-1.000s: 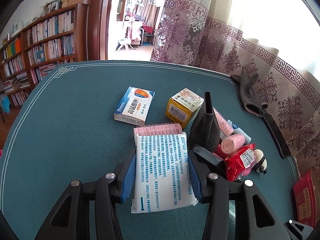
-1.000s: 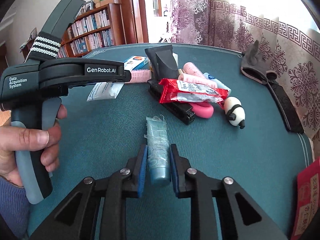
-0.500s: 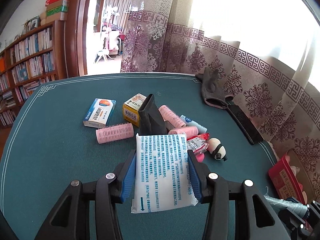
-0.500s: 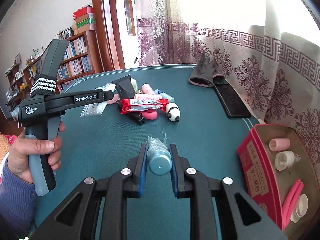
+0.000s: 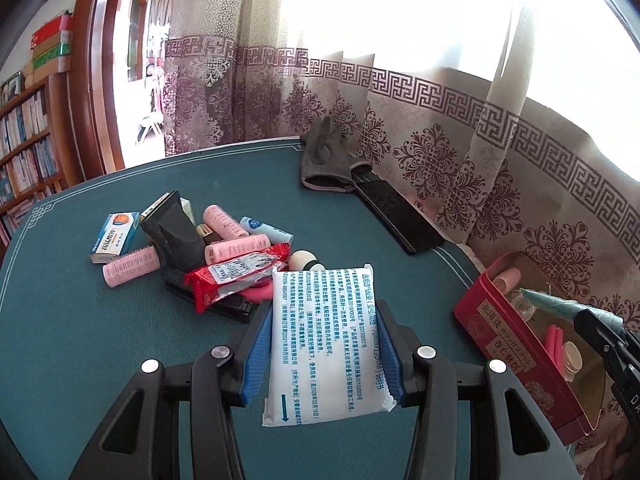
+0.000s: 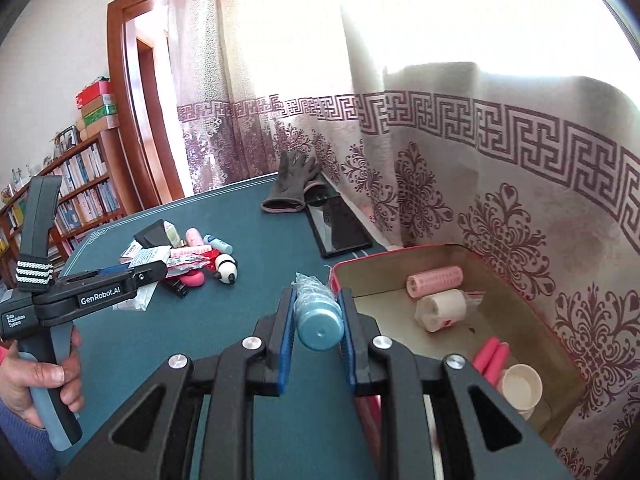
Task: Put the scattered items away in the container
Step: 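Carry packet and tube to the red tin and release them inside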
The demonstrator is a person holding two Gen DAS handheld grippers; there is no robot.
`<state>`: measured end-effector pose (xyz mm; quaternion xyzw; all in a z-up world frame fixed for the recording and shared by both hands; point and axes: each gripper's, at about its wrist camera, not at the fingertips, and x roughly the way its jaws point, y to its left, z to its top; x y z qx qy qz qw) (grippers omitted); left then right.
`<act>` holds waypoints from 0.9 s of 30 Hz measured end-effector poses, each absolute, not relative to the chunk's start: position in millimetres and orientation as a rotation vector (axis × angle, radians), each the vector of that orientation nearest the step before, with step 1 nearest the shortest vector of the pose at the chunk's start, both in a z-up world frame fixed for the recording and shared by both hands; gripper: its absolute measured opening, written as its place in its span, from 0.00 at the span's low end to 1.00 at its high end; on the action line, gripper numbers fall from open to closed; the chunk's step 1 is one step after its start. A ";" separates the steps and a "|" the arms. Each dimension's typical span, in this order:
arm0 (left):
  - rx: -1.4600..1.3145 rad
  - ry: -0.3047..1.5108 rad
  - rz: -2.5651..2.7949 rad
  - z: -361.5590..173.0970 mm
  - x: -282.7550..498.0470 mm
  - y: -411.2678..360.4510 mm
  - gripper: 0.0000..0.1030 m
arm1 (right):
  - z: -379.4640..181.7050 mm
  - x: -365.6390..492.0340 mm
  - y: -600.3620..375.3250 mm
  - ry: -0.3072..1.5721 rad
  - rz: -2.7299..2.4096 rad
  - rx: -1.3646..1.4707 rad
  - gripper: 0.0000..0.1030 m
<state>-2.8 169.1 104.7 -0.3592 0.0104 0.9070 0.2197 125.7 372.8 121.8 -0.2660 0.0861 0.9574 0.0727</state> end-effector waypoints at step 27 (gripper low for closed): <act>-0.889 0.265 2.190 116.8 30.6 347.0 0.54 | 99.4 154.2 462.8 0.372 2.695 -0.776 0.22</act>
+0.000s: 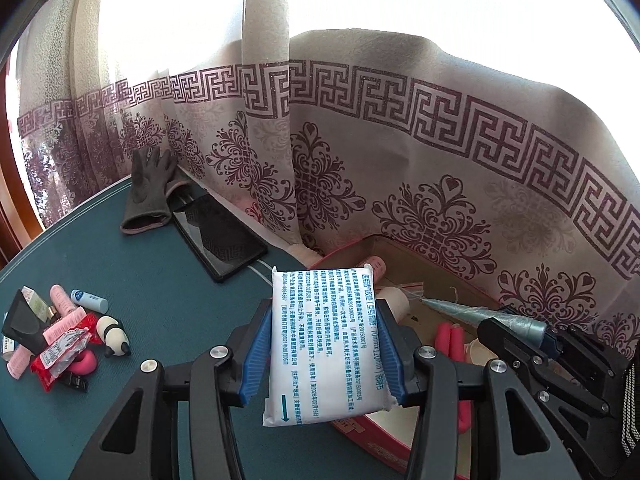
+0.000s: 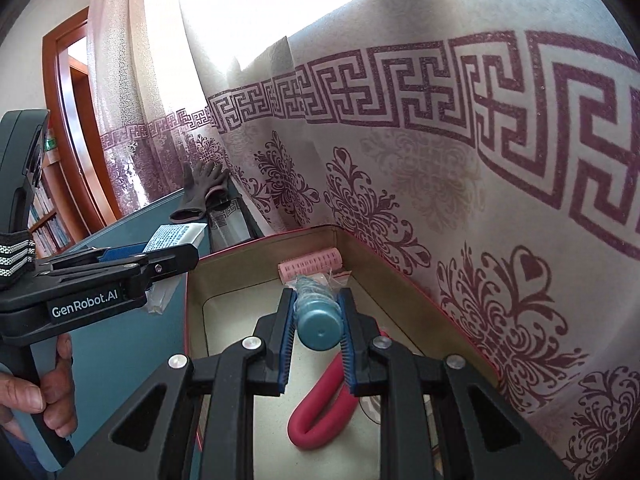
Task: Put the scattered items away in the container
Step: 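Carry packet and tube to the red tin and release them inside, then move the left gripper toward the black hair dryer nozzle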
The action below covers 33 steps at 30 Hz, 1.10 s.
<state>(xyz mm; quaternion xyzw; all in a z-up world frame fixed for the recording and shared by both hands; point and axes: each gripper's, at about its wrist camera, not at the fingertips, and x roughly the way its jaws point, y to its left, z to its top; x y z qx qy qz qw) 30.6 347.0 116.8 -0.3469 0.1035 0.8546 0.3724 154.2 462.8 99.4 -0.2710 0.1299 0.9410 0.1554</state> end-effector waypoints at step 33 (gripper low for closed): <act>-1.053 0.077 2.448 93.7 -4.1 206.6 0.93 | 107.7 124.1 387.9 0.331 2.802 -0.826 0.75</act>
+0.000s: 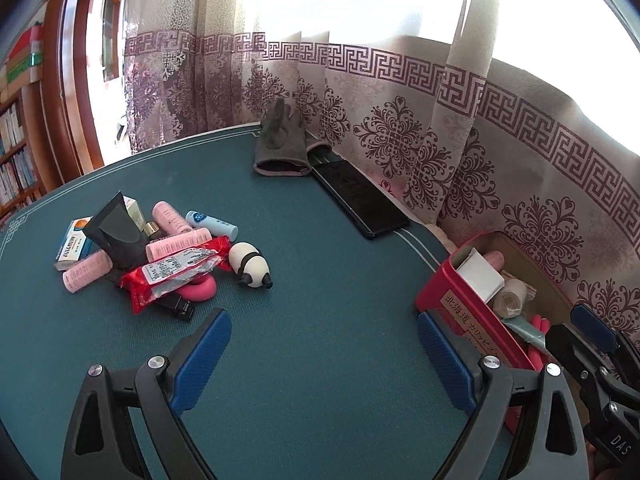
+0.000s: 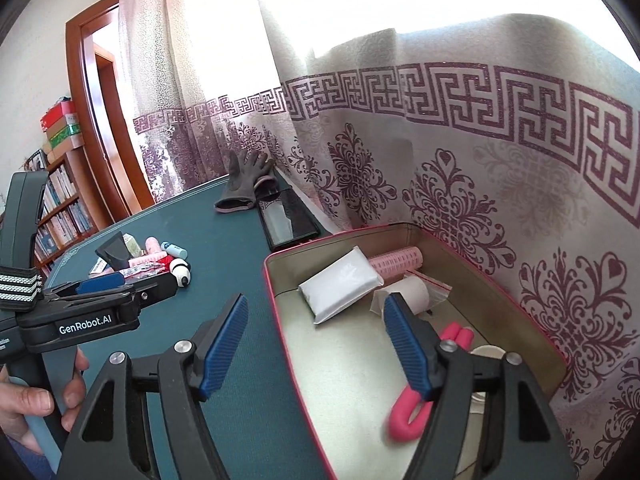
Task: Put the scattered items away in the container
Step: 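Move the left gripper toward the black hair dryer nozzle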
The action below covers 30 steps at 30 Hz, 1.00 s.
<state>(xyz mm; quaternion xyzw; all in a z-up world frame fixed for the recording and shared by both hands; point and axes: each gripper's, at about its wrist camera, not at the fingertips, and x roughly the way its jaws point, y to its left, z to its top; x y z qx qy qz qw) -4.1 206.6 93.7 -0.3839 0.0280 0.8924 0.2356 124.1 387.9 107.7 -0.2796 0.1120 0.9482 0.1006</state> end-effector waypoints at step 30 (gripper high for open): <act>-1.278 -0.140 2.677 55.1 -72.6 47.7 0.93 | 69.5 12.0 271.5 0.206 2.997 -1.101 0.76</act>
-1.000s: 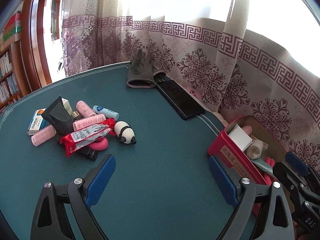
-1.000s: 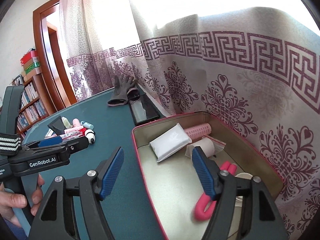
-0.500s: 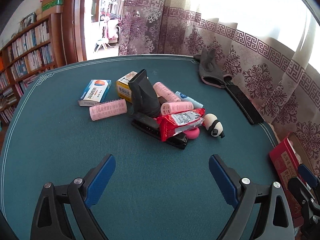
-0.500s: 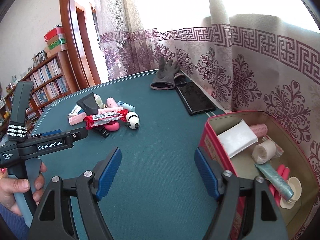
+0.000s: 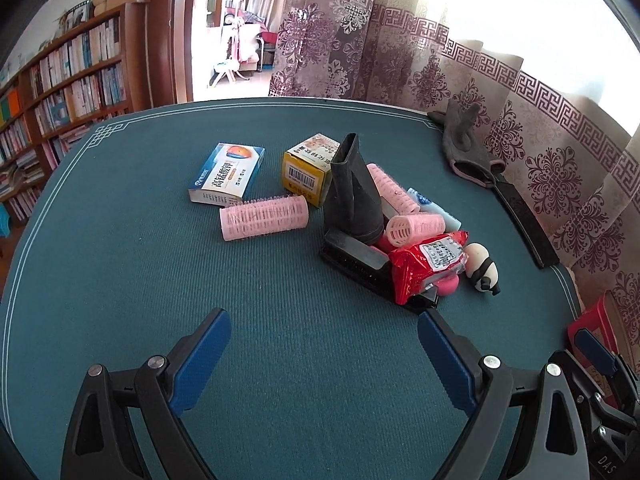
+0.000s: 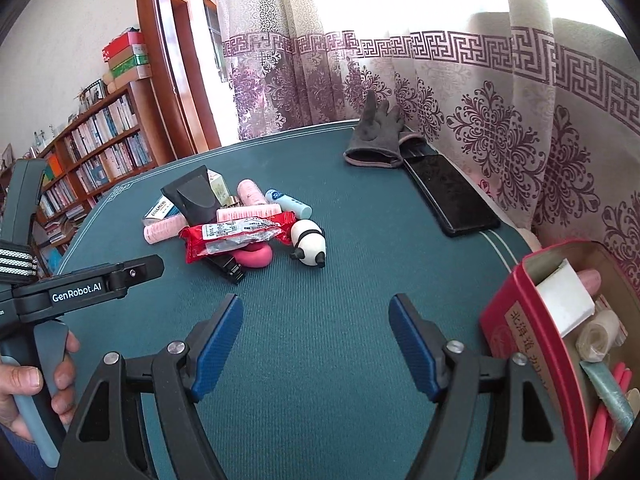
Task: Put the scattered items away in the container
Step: 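Move the left gripper toward the black hair dryer nozzle, then grasp the black nozzle with left while right grasps the panda figure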
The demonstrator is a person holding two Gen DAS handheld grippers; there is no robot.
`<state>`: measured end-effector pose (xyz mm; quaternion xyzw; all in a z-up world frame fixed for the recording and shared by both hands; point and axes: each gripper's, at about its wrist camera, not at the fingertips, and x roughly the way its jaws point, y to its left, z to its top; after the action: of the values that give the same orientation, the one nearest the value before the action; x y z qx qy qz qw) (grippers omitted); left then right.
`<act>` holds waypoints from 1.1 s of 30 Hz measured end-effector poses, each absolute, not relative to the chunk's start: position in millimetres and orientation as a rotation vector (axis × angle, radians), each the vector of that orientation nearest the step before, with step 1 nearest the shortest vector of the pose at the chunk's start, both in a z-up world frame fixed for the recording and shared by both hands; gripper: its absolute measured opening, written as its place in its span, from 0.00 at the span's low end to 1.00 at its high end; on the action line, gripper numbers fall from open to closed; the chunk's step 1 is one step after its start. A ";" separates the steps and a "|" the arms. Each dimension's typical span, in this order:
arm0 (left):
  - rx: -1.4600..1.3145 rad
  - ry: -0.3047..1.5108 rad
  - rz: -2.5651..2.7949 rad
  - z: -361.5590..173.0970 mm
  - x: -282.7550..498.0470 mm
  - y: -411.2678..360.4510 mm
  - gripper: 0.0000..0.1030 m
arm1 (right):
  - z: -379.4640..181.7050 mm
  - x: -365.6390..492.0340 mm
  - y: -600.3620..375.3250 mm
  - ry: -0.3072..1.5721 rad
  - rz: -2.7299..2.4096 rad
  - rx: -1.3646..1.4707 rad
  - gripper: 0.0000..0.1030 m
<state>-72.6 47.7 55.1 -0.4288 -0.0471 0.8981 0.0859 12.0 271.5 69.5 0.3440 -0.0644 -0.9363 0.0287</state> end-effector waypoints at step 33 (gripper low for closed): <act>-1.142 0.090 2.769 36.2 -181.6 87.5 0.79 | 48.4 -23.1 267.7 -0.240 -2.834 1.133 0.76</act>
<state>-181.6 87.5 36.2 -0.3803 0.0299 0.9215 0.0726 -23.1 267.7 48.4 0.3698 -0.0784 -0.9249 0.0399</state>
